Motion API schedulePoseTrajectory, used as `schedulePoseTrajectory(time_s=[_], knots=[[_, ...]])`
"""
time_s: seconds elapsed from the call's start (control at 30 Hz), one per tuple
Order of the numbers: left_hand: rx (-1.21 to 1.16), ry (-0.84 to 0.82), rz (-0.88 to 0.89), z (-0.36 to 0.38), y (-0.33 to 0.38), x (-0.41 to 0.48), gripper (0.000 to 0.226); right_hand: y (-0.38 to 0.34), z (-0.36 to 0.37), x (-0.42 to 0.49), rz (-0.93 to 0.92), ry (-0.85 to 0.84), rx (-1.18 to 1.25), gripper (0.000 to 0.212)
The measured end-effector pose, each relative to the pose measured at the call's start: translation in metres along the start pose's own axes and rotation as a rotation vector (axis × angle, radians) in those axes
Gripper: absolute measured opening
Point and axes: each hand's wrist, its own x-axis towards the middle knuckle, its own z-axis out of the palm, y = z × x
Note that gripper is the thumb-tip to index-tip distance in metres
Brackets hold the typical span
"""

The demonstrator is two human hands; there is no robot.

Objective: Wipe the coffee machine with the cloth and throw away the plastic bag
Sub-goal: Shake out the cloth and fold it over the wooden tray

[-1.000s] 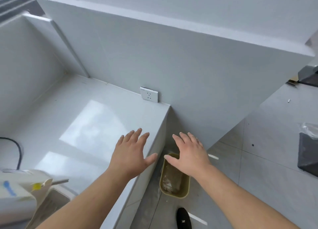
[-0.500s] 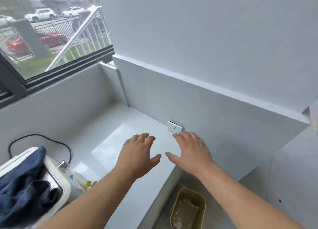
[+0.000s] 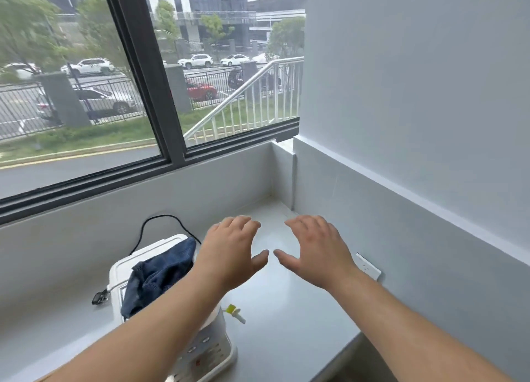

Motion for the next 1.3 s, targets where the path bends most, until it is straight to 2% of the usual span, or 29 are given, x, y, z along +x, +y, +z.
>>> schedulePoseTrajectory(time_s=[0.17,0.33,0.5,0.67,0.8,1.03,1.13,1.3], knots=[[0.067,-0.006,-0.107,-0.028,-0.063,-0.023,0.058,-0.067,-0.001,0.034,-0.158,-0.002,0.053,0.076],[0.126,-0.100,-0.223,-0.050,-0.121,-0.057,0.055,-0.132,0.004,0.056,-0.345,-0.050,0.061,0.072],[0.066,-0.209,-0.298,-0.049,-0.171,-0.089,0.053,-0.182,0.019,0.064,-0.462,-0.143,0.006,0.065],[-0.045,-0.284,-0.303,-0.040,-0.203,-0.110,0.045,-0.214,0.034,0.064,-0.474,-0.226,-0.014,0.059],[-0.110,-0.266,-0.275,-0.034,-0.213,-0.114,0.040,-0.233,0.045,0.059,-0.465,-0.284,-0.048,0.063],[-0.226,-0.313,-0.286,-0.028,-0.222,-0.111,0.039,-0.247,0.057,0.050,-0.413,-0.313,-0.078,0.054],[-0.361,-0.280,-0.294,-0.026,-0.224,-0.107,0.042,-0.248,0.057,0.046,-0.396,-0.310,-0.087,0.046],[-0.755,-0.141,-0.372,-0.029,-0.221,-0.096,0.039,-0.249,0.054,0.040,-0.323,-0.265,-0.066,0.039]])
